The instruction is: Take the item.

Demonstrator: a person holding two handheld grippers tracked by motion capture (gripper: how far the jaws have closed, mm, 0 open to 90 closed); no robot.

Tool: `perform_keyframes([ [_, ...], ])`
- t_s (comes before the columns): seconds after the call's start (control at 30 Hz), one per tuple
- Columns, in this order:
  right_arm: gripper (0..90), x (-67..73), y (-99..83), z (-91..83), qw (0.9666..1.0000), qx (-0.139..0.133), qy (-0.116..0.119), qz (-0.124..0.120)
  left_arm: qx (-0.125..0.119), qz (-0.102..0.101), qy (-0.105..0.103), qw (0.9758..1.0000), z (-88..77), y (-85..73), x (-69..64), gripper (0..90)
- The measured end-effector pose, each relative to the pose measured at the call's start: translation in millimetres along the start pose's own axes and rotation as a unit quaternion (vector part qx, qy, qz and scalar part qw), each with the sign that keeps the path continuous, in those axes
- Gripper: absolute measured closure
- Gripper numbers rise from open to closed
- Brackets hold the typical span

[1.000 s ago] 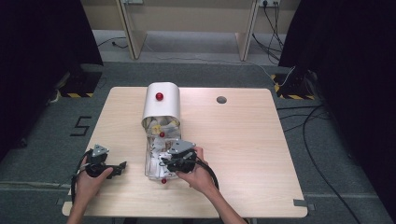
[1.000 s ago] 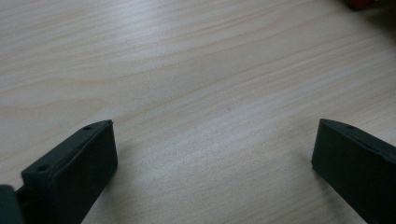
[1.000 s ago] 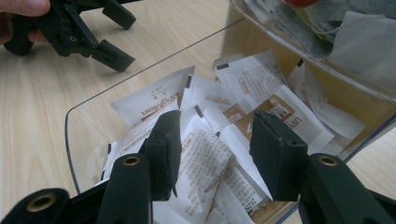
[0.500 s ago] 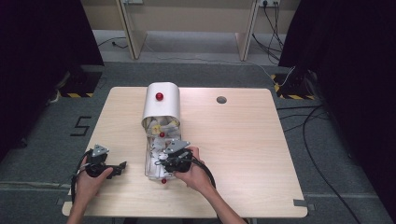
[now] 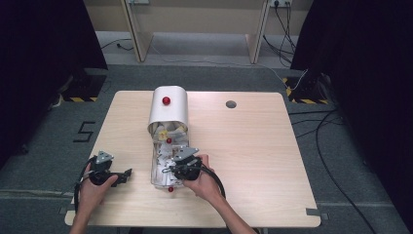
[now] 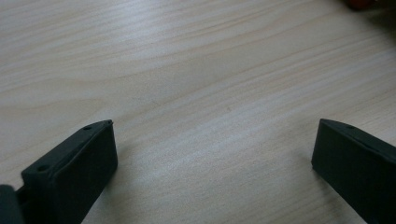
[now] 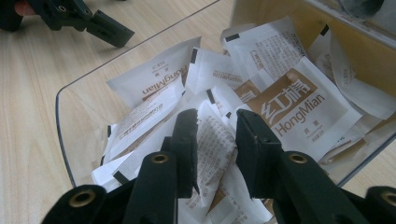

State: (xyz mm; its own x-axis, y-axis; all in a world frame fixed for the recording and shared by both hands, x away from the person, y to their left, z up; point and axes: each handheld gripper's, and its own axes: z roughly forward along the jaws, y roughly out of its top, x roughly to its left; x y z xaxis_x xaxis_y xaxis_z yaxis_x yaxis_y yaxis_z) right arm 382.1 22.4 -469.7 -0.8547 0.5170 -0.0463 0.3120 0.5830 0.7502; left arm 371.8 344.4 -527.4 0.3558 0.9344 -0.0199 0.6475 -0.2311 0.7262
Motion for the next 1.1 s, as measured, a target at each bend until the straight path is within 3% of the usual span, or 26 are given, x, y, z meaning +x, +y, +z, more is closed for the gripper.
perform_keyframes([
  [0.33, 88.6, 3.6, -0.8, -3.4, 0.9994, -0.002, -0.008, -0.034, 0.000, 0.000, 0.000, 1.0000, 0.0, 0.0, 0.0, 0.0],
  [0.63, 89.6, 1.9, 2.8, -10.9, 0.9990, -0.029, -0.005, -0.035, 0.000, 0.000, 0.000, 1.0000, 0.0, 0.0, 0.0, 0.0],
  [0.83, 89.6, 1.9, 10.4, -25.2, 0.9976, -0.059, -0.004, -0.036, 0.000, 0.000, 0.000, 1.0000, 0.0, 0.0, 0.0, 0.0],
  [1.1, 89.6, -1.5, 14.1, -40.9, 0.9964, -0.078, -0.006, -0.033, 0.000, 0.000, 0.000, 1.0000, 0.0, 0.0, 0.0, 0.0],
])
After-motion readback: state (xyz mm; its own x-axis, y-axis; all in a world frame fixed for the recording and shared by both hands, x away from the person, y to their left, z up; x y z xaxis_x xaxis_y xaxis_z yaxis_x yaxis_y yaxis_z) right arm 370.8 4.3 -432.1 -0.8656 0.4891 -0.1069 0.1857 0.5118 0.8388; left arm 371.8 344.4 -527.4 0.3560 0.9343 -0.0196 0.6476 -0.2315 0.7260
